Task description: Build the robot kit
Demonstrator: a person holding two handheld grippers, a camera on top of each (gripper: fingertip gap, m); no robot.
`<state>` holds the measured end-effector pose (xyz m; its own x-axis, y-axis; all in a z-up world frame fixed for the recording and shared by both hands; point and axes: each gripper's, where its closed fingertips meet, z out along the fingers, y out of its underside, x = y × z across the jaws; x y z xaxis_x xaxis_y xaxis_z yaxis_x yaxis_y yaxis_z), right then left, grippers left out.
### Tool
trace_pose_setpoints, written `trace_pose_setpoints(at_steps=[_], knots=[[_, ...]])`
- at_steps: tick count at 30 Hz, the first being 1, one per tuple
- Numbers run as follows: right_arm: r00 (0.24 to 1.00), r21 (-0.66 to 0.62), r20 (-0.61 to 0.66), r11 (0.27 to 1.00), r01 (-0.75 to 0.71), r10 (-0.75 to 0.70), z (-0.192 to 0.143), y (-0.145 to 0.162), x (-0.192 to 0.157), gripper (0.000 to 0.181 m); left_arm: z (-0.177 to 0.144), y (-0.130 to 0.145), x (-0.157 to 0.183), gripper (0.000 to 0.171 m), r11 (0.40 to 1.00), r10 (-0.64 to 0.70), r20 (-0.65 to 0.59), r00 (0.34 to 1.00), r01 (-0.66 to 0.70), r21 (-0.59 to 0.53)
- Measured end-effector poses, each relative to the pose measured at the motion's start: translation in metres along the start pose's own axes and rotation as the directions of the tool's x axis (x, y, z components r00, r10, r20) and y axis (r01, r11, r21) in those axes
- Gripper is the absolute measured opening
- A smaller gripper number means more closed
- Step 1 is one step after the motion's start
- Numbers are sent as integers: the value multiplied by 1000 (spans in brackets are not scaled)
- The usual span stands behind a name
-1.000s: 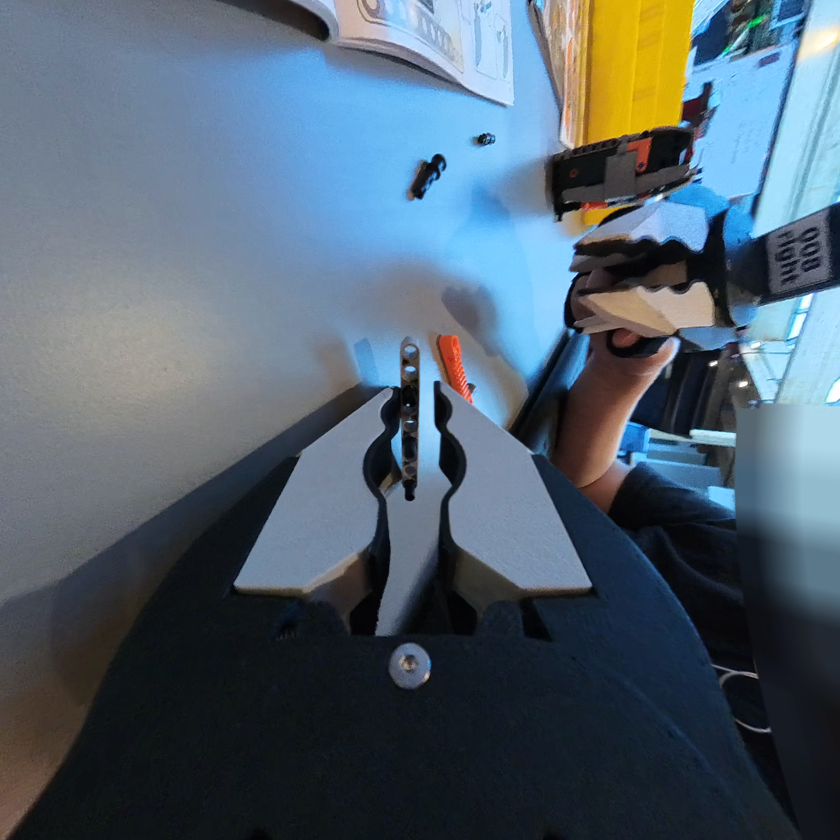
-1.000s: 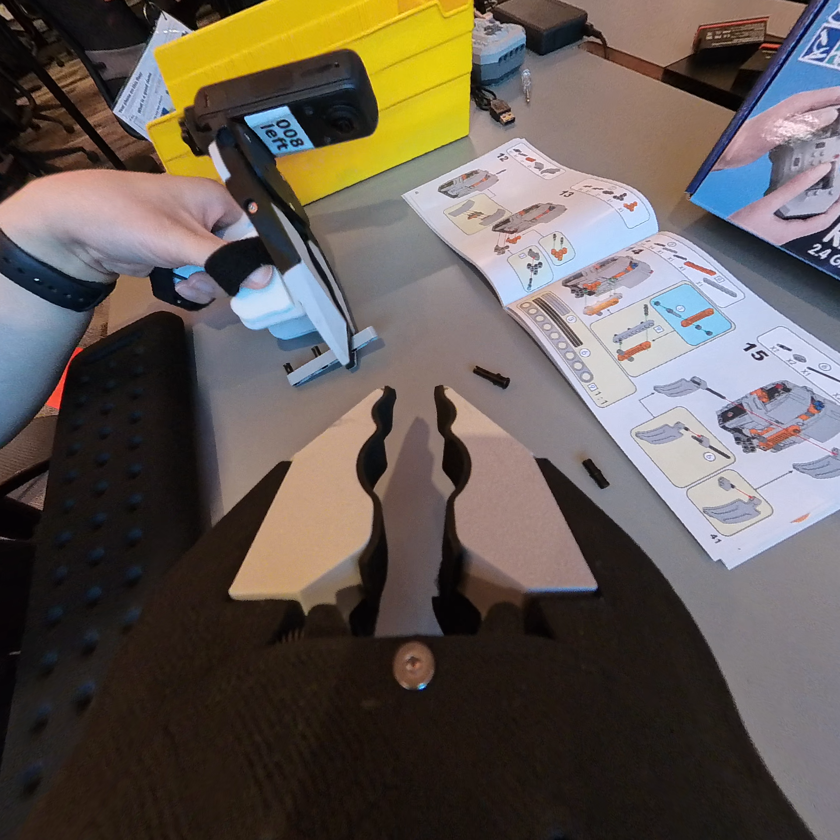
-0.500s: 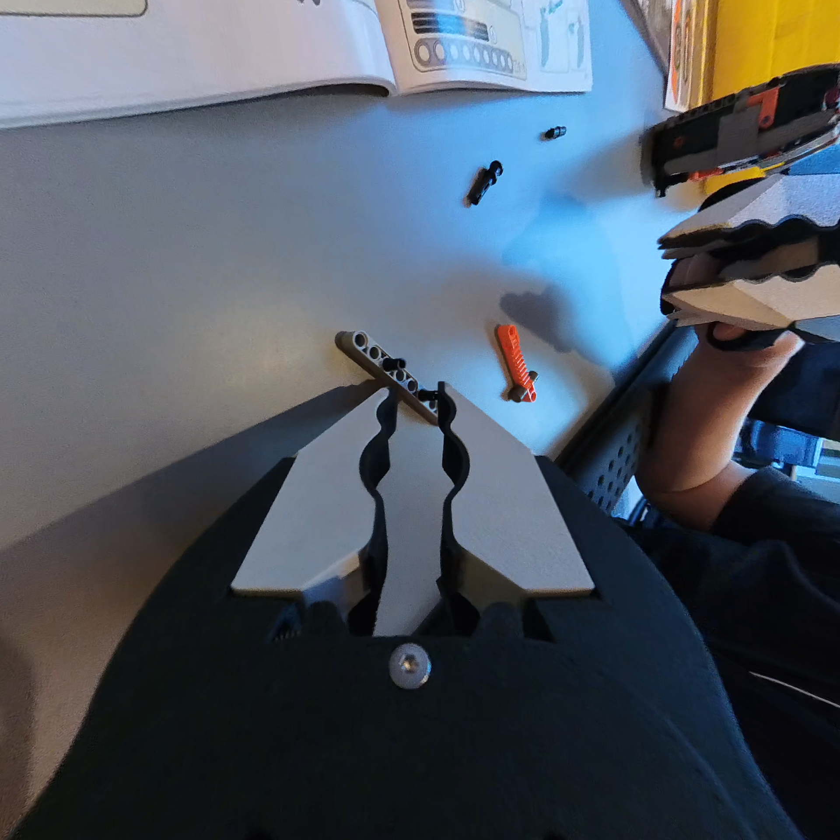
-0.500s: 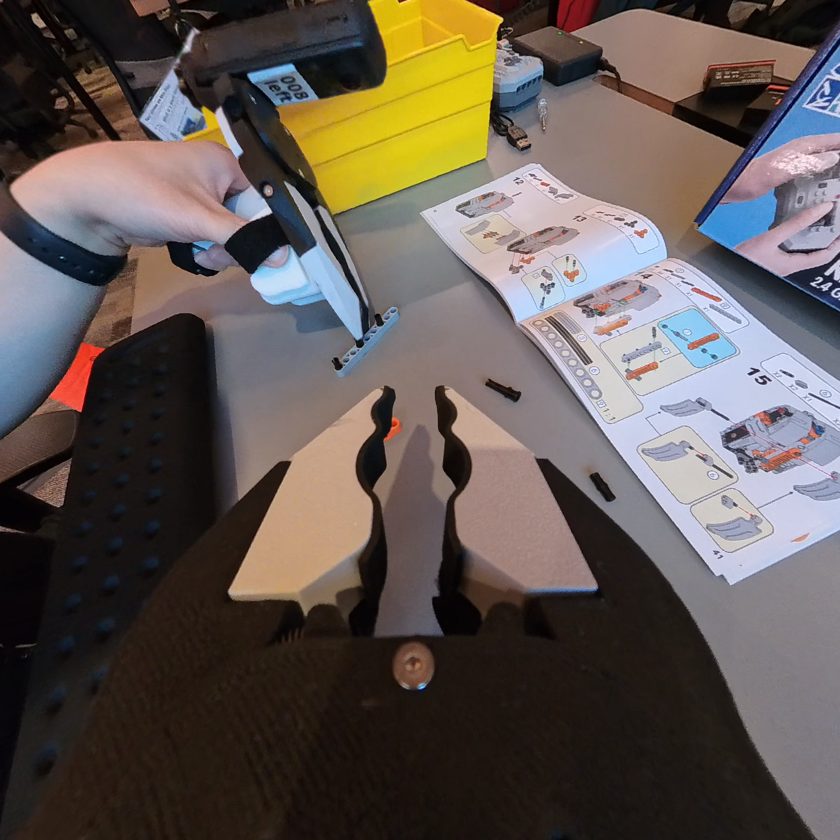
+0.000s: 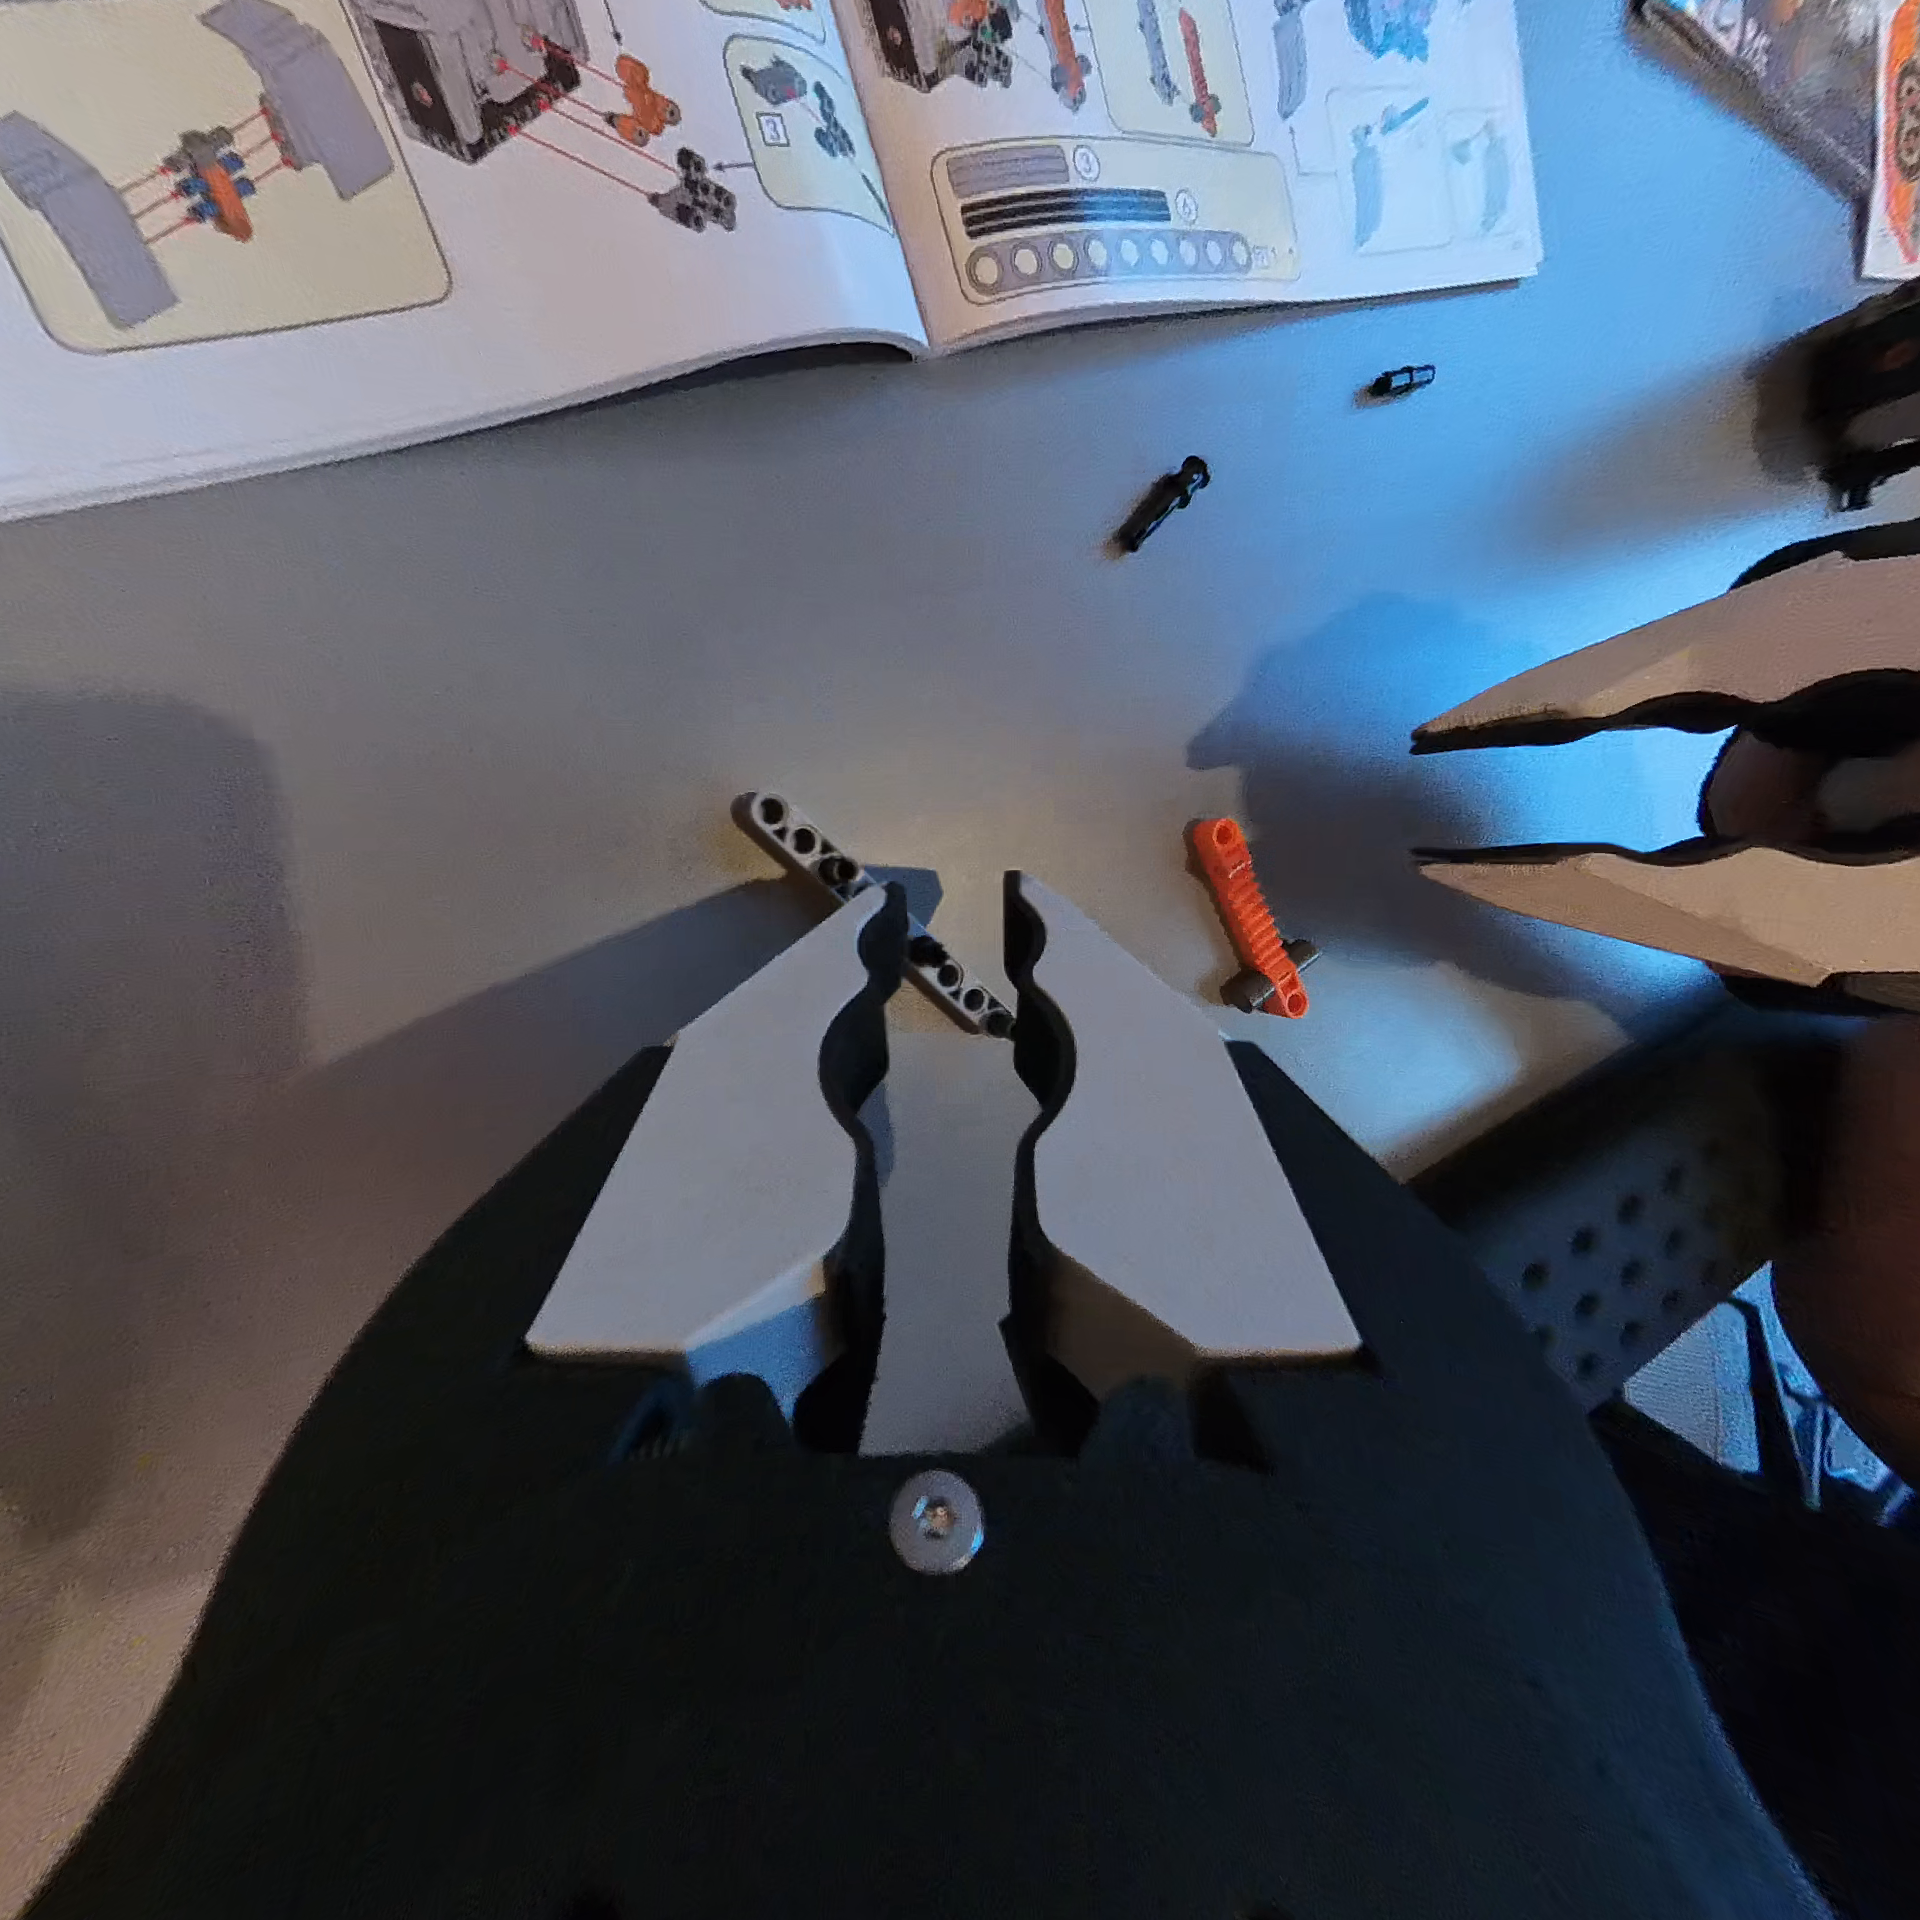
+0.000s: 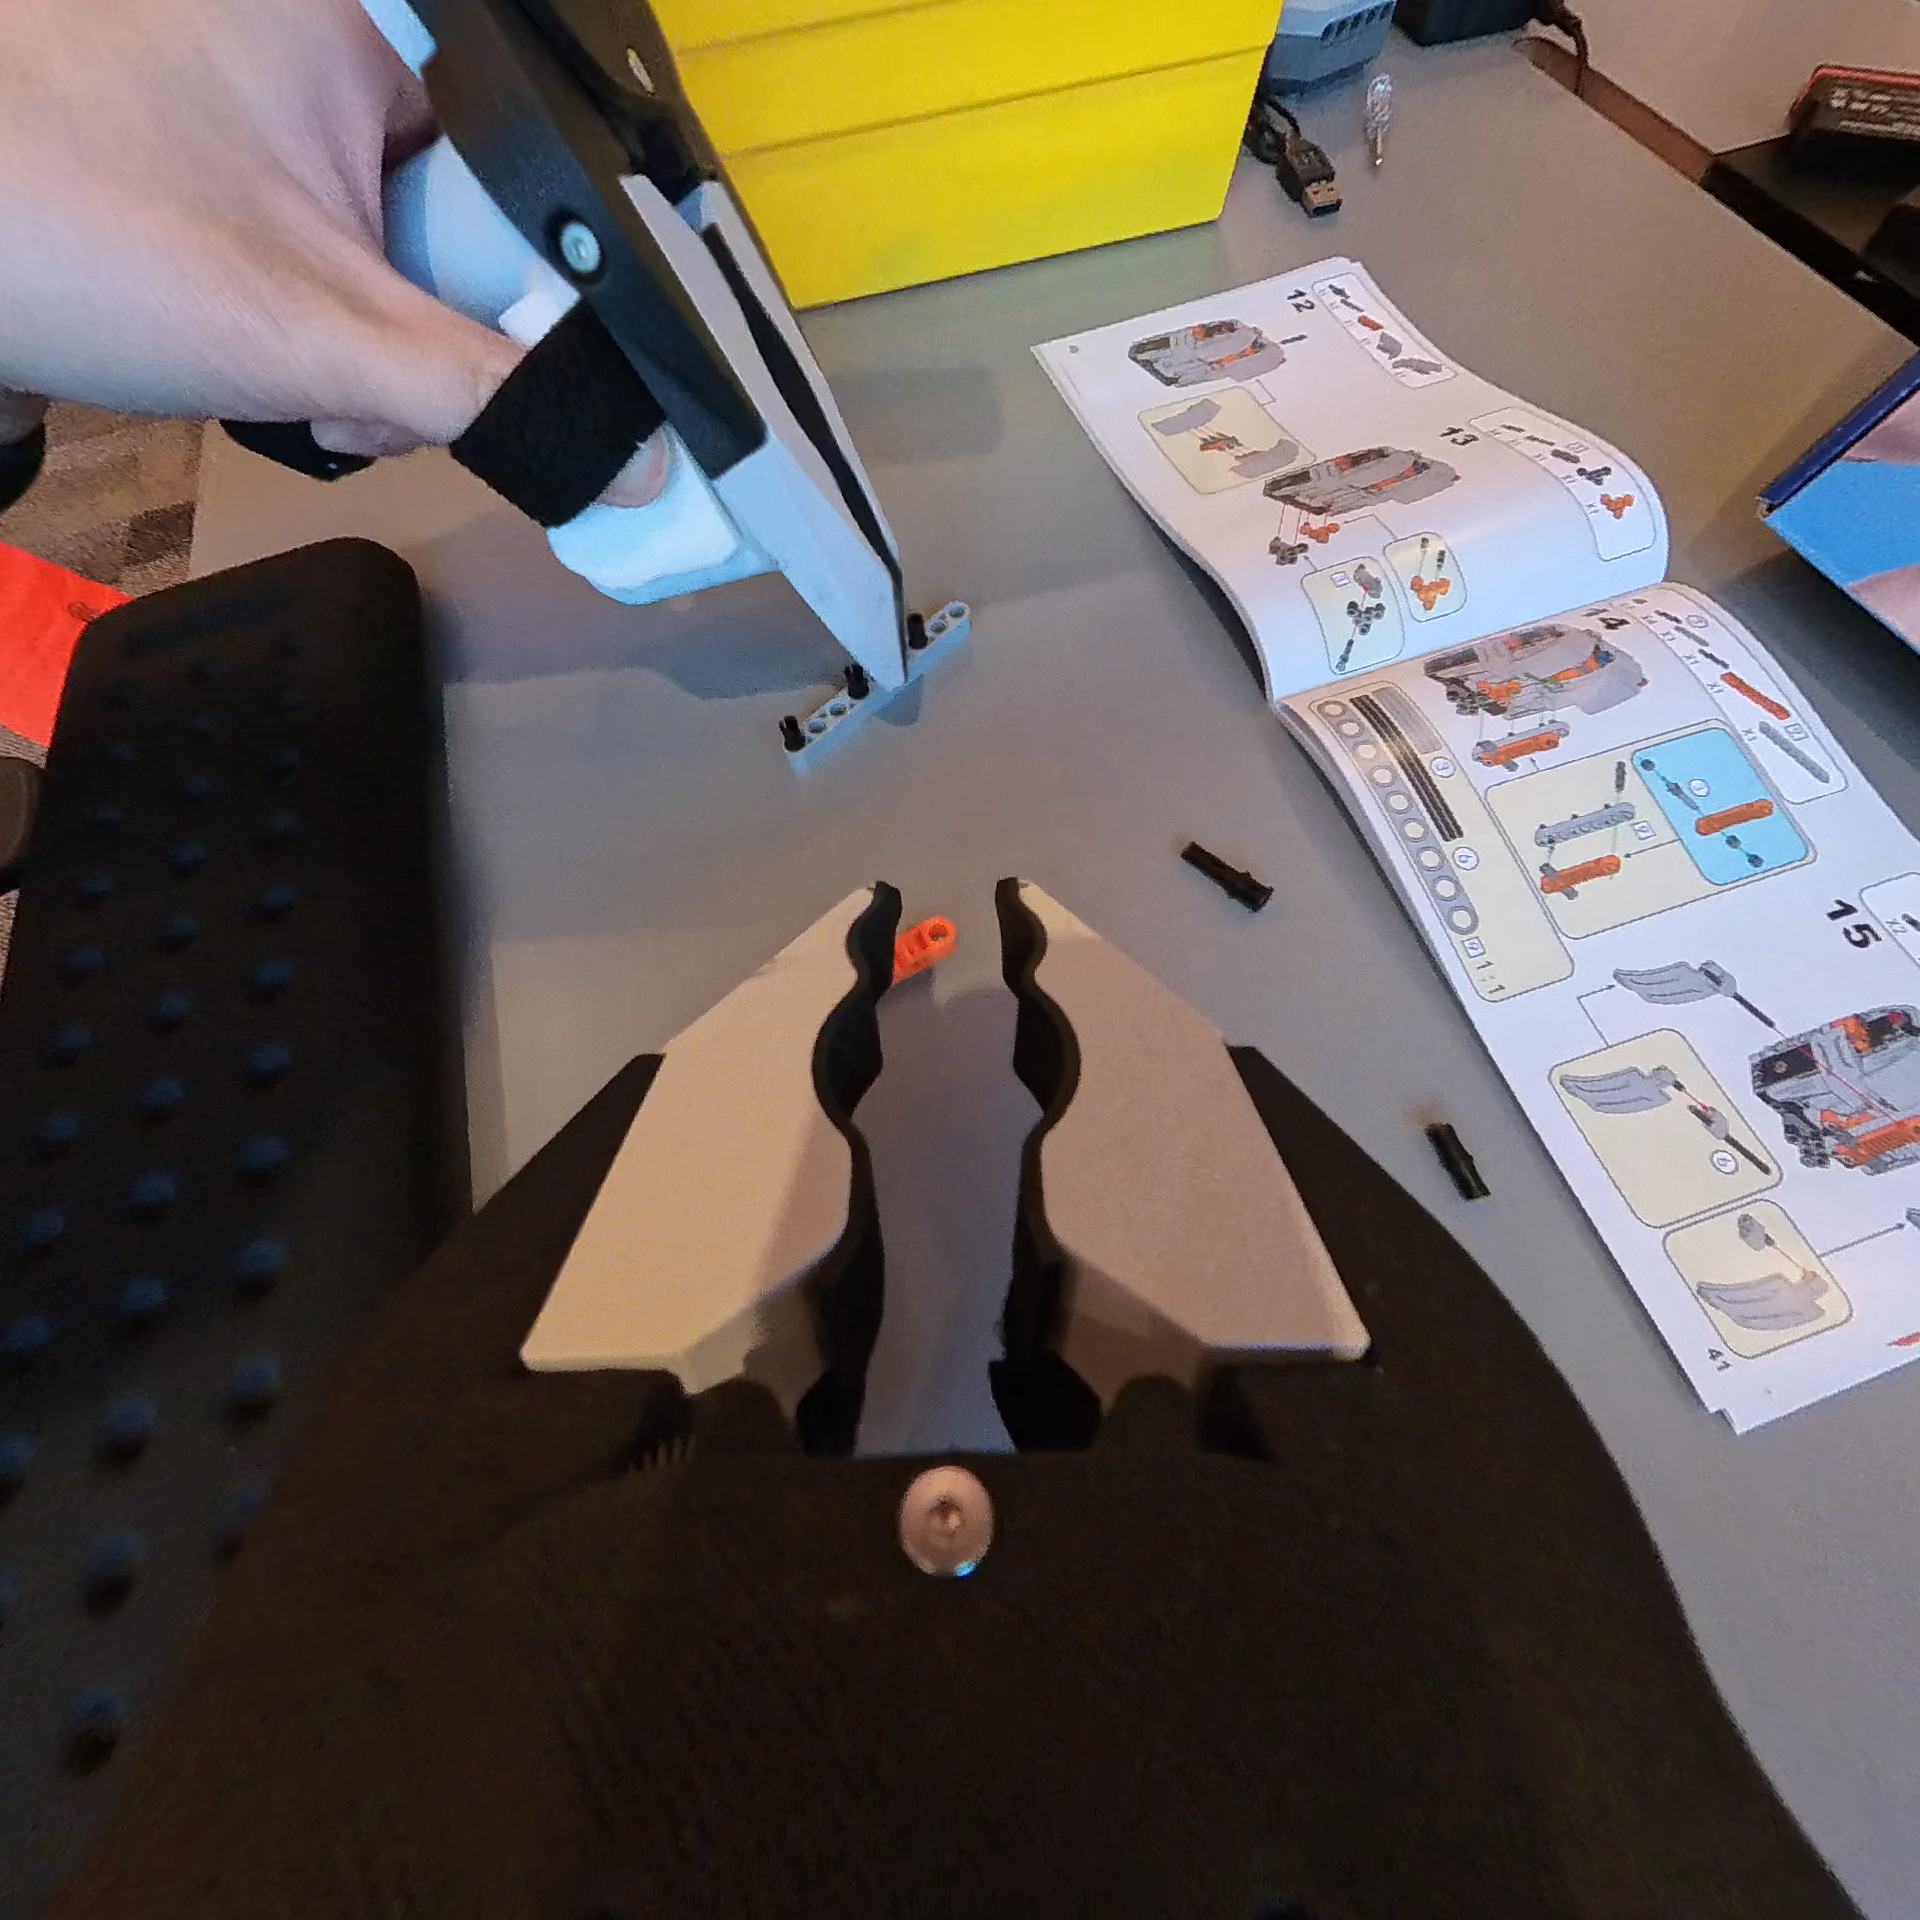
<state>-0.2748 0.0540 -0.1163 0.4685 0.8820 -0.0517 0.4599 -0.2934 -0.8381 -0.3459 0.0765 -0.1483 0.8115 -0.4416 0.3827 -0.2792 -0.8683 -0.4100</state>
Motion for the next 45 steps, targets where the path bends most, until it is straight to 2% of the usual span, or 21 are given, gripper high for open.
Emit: trace_pose_setpoints(at_steps=[7,11,18,21,24,26,27,29,30,32,35,37,39,40,41,43,44,45], knots=[[999,14,19,999,-45,45,0,-1,1,18,2,11,0,7,998,-33,12,999,34,-52],[1000,-6,19,1000,-7,7,2,0,-4,18,-4,12,0,8,999,-11,52,999,13,-48],[1000,-11,19,1000,0,0,2,1,-5,18,2,23,-4,11,992,-2,116,993,17,-127],[1000,-4,21,1000,-8,9,1,0,-4,18,5,22,-1,7,994,-8,79,997,16,-111],[1000,-6,28,1000,-10,10,2,1,-6,18,7,19,6,4,997,3,-32,999,-6,-80],[999,-11,39,1000,-1,2,5,1,-9,18,5,16,22,4,999,30,-188,982,-37,-30],[999,-5,54,1000,0,0,7,0,-12,18,0,12,34,4,998,56,-292,955,-52,21],[992,36,119,998,-42,37,11,-8,-20,21,-23,5,66,4,985,156,-512,845,-91,150],[984,75,161,993,-91,78,11,-15,-24,22,-34,3,74,4,973,202,-567,799,-100,206],[949,147,251,961,-233,191,6,-32,-24,26,-44,0,71,4,958,232,-564,793,-86,273],[833,210,425,857,-470,353,-6,-53,-21,28,-65,0,81,4,951,236,-677,697,-22,308],[737,197,545,794,-575,399,-11,-63,-25,28,-75,2,87,4,952,229,-746,625,18,307],[634,137,665,769,-624,396,-14,-70,-40,24,-76,4,88,4,951,225,-769,599,36,306],[598,108,696,766,-634,397,-13,-72,-46,17,-75,6,89,4,953,219,-778,589,41,300],[594,100,693,762,-640,408,-10,-72,-46,5,-75,7,89,4,956,212,-788,578,44,289],[578,66,696,763,-642,426,-7,-72,-49,5,-73,10,86,4,960,196,-799,569,55,275],[570,34,681,759,-650,459,-1,-68,-48,4,-71,11,80,11,961,185,-788,588,61,271],[575,-4,637,748,-664,513,9,-62,-43,4,-66,11,70,23,959,180,-752,634,58,278]])
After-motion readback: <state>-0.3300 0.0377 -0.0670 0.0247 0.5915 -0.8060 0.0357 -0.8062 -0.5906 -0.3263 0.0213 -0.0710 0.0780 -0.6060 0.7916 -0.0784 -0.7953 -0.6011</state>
